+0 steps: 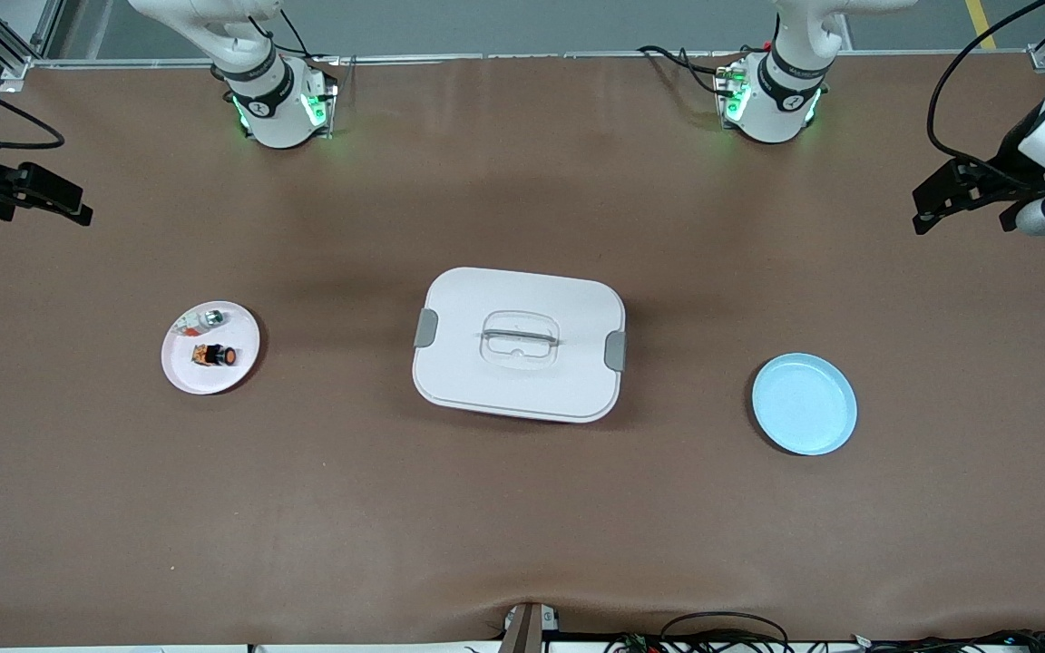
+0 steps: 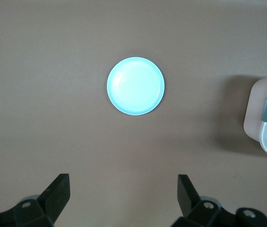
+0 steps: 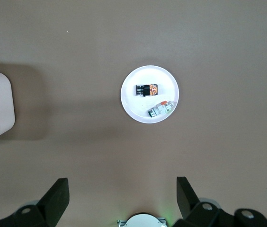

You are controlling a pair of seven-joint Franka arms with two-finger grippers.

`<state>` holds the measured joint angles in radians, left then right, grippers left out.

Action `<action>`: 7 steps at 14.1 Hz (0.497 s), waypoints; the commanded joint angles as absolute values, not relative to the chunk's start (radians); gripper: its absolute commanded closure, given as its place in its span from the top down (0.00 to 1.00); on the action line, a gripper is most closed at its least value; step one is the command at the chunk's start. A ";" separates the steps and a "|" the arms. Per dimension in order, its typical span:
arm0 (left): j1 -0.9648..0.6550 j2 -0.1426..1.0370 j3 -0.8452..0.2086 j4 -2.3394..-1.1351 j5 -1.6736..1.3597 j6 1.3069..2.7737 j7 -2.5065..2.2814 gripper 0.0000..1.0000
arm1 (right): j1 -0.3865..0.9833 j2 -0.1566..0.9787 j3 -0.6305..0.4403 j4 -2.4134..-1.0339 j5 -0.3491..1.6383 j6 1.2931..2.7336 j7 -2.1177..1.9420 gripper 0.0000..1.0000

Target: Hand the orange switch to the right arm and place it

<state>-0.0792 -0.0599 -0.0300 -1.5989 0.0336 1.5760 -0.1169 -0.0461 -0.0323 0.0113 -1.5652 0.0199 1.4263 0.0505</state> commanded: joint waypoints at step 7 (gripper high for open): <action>-0.066 -0.058 -0.032 -1.588 0.020 1.583 -0.021 1.00 | -0.054 -0.136 0.020 -1.698 0.066 1.534 0.063 1.00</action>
<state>-0.0738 -0.0599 -0.0297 -1.5983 0.0336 1.5802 -0.0494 -0.0461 -0.0697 0.0120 -1.6174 0.0550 1.4926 0.0506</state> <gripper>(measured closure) 0.000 0.000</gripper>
